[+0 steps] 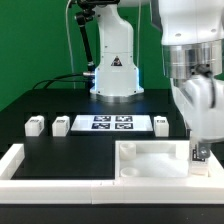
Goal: Assemble square table
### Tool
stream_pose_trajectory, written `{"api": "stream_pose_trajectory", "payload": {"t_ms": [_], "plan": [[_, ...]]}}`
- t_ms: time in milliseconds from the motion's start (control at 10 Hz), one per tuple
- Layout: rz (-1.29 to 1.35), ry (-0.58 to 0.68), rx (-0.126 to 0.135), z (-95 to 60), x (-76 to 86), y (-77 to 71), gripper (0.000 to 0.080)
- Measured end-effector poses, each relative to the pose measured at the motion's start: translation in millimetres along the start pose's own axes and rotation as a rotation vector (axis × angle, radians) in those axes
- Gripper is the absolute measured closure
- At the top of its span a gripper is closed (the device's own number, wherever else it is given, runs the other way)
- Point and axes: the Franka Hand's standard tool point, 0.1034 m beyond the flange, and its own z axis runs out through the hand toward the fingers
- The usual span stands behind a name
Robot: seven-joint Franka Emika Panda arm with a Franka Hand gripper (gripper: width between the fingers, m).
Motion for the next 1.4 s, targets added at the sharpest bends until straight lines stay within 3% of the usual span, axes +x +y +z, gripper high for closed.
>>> {"api": "stream_pose_trajectory", "payload": {"t_ms": [100, 200, 500, 700, 900, 1200, 1400], "plan": [[-0.223, 0.013, -0.004, -0.8, -4.5, -1.2, 0.0165], [-0.275, 0.02, 0.016, 1.8, -9.0, -1.3, 0.0165], [-0.567, 0.023, 0.011, 2.4, -7.2, -0.5, 0.015], [-0.928, 0.06, -0.023, 1.7, -3.6, 0.0, 0.015], [-1.01, 0.061, -0.022, 1.5, -0.6, -0.8, 0.015], [-0.876, 0.058, -0.016, 1.6, -1.7, -0.7, 0.0513], [-0.713, 0.054, -0.01, 1.8, -1.2, -0.3, 0.051]]}}
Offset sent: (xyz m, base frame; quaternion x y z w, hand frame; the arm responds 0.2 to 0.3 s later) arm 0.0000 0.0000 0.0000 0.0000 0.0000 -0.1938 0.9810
